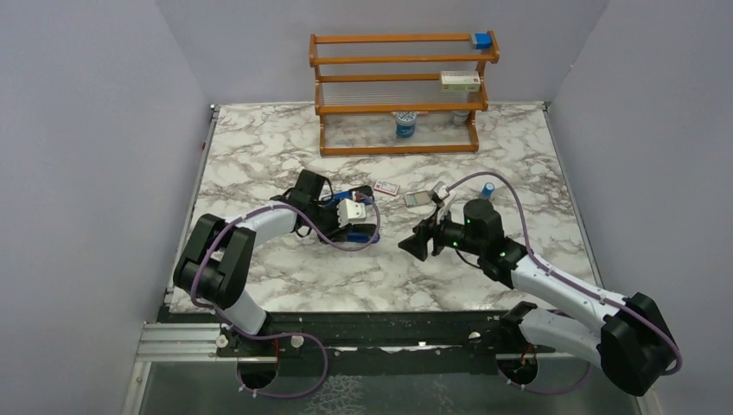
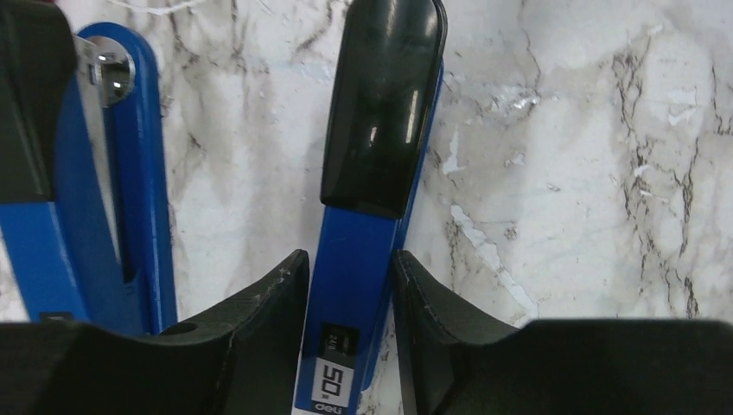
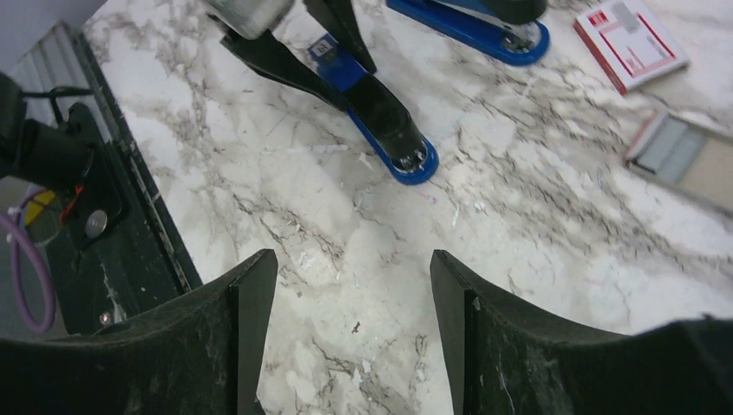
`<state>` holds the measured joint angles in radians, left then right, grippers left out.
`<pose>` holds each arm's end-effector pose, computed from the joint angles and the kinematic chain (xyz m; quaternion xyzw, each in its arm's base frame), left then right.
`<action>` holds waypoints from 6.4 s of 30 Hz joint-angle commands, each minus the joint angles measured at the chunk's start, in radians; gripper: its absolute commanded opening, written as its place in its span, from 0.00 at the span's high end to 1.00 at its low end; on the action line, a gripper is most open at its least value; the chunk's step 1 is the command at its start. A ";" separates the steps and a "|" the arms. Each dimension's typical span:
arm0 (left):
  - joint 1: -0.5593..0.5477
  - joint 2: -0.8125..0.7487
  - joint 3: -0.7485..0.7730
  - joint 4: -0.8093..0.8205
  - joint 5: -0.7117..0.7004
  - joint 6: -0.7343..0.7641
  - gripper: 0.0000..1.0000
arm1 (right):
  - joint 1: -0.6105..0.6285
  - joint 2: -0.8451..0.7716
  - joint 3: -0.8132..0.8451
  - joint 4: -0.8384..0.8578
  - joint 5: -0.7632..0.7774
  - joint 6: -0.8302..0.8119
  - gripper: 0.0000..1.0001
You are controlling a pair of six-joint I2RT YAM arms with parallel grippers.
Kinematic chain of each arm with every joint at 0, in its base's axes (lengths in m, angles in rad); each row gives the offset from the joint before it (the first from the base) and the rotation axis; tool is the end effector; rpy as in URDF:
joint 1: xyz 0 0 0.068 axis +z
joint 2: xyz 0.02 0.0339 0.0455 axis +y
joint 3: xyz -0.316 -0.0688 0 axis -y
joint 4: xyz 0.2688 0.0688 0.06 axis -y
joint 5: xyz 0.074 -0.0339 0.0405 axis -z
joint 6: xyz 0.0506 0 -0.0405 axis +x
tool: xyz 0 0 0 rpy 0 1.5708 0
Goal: Load the staples into the stapler
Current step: Close the stapler at the center of the board, then place the stapler at the center of the board, then close the stapler at the center of the board.
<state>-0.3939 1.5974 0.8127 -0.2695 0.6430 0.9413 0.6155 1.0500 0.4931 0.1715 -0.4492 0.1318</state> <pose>0.2816 -0.1499 0.1824 0.6313 0.6704 -0.2286 0.3159 0.1779 0.1527 0.2515 -0.3144 0.7553 0.3708 0.4396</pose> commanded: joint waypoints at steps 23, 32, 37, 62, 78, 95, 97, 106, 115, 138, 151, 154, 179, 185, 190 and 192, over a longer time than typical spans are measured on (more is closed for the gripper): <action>-0.361 0.169 0.175 0.214 -0.424 -1.035 0.93 | 0.000 0.004 -0.205 0.166 0.534 0.984 0.23; -0.391 0.249 0.184 0.248 -0.382 -1.302 0.97 | 0.001 0.091 -0.219 0.235 0.559 1.048 0.15; -0.393 0.265 0.145 0.282 -0.347 -1.329 0.97 | 0.001 0.204 -0.204 0.323 0.538 1.087 0.10; -0.414 0.243 0.043 0.315 -0.344 -1.295 0.97 | 0.000 0.434 -0.143 0.366 0.654 1.253 0.18; -0.415 0.279 0.084 0.277 -0.332 -1.279 0.97 | -0.002 0.387 -0.192 0.383 0.650 1.229 0.18; -0.415 0.262 0.094 0.232 -0.327 -1.227 0.97 | -0.029 0.598 -0.128 0.508 0.626 1.204 0.37; -0.415 0.259 0.095 0.227 -0.333 -1.220 0.98 | -0.030 0.603 -0.133 0.515 0.630 1.184 0.53; -0.414 0.259 0.136 0.160 -0.396 -1.167 0.98 | -0.036 0.595 -0.163 0.576 0.615 1.070 0.88; -0.415 0.299 0.267 0.049 -0.535 -1.035 0.98 | -0.037 0.263 -0.168 0.199 0.754 0.937 0.32; -0.449 0.364 0.487 0.028 -0.490 -0.730 0.41 | -0.039 -0.455 -0.147 -0.242 1.037 0.630 0.18; -0.212 -0.045 0.389 -0.088 -0.454 -0.710 0.14 | -0.039 -0.309 -0.151 -0.024 0.741 0.460 0.18; -0.081 -0.109 0.300 -0.084 -0.558 -0.684 0.14 | -0.039 -0.254 -0.128 -0.013 0.684 0.450 0.18; 0.072 0.249 0.446 -0.146 -0.015 -0.125 0.34 | -0.039 -0.256 -0.162 -0.015 0.480 0.490 0.18; 0.069 0.270 0.401 -0.143 -0.044 -0.119 0.46 | -0.039 -0.246 -0.157 -0.014 0.472 0.490 0.18; 0.067 0.266 0.394 -0.139 -0.051 -0.133 0.54 | -0.038 -0.230 -0.148 -0.008 0.473 0.490 0.18; 0.061 0.249 0.383 -0.107 -0.056 -0.151 0.55 | -0.039 -0.225 -0.146 -0.006 0.493 0.500 0.18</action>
<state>-0.3244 1.8618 1.2182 -0.3950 0.5556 0.8005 0.5804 0.8165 0.3412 0.1619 0.0383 0.6189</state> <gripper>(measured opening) 0.459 0.821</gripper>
